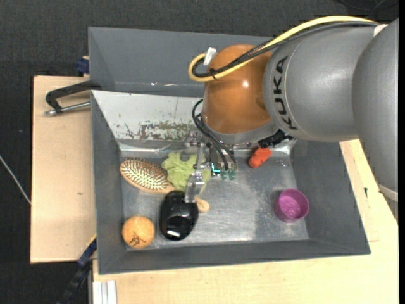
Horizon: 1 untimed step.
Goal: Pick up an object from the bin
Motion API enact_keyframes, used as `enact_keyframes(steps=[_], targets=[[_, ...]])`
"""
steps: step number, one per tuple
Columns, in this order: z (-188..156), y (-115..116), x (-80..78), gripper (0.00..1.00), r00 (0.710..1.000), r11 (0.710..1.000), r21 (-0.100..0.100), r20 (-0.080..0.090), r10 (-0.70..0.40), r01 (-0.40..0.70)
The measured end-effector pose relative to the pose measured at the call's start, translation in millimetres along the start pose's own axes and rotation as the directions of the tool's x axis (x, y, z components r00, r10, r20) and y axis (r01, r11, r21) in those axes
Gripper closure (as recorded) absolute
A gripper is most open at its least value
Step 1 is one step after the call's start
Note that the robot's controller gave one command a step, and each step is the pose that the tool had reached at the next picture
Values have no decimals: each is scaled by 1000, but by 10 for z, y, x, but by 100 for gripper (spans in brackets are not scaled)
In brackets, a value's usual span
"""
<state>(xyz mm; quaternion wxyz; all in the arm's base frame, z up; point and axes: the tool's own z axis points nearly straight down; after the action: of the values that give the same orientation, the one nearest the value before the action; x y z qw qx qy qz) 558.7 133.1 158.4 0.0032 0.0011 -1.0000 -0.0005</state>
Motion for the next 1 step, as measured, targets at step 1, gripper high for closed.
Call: enact_keyframes(steps=[1], targets=[[-43,-6,-20,0,1000,1000,-1,8,2,-2]])
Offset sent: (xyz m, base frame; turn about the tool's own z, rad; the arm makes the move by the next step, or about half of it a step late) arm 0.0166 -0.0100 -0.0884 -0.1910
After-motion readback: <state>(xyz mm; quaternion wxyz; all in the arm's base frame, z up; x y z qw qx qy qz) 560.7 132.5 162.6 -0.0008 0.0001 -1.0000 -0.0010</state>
